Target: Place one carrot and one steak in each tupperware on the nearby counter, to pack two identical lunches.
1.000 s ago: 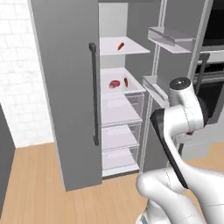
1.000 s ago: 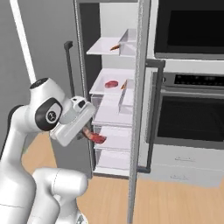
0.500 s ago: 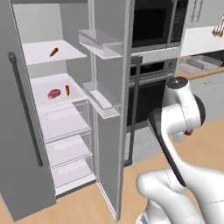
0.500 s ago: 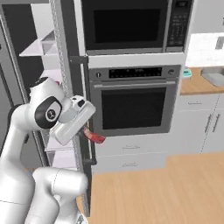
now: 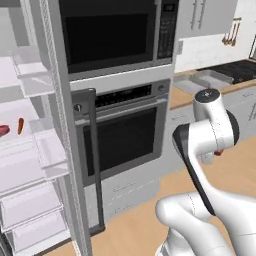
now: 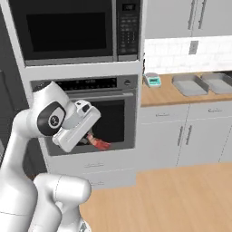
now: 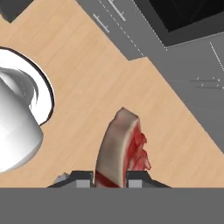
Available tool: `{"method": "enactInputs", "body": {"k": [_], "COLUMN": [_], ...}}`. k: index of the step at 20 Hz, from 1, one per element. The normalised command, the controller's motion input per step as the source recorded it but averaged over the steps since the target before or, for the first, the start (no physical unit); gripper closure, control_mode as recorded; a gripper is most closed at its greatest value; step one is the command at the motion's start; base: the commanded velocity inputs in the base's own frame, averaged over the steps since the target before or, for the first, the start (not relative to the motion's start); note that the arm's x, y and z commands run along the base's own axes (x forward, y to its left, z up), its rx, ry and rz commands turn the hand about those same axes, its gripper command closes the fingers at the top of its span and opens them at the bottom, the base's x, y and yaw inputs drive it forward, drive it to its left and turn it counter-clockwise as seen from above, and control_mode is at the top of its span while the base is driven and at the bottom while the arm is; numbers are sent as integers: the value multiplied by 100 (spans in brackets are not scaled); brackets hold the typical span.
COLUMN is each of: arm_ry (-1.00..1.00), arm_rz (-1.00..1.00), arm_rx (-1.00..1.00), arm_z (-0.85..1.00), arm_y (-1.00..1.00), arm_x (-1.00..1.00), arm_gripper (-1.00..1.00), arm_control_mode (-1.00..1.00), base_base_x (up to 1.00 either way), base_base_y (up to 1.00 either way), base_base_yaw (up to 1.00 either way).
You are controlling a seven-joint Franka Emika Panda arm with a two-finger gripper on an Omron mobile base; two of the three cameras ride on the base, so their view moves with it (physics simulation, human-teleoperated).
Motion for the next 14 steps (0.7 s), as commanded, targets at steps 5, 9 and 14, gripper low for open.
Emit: {"method": "enactInputs", "body": {"k": [5, 9, 14], "arm_ry": [0, 0, 0], "arm_rz": [0, 0, 0], "arm_rx": [0, 0, 0], "arm_z": [0, 0, 0], "arm_y": [0, 0, 0], "arm_x": [0, 0, 0], "arm_gripper": [100, 100, 100], "arm_control_mode": [100, 100, 100], "base_base_x": [100, 100, 100], "base_base_y": [-69, -100, -100], "base_base_yaw": [1, 10, 24]}}
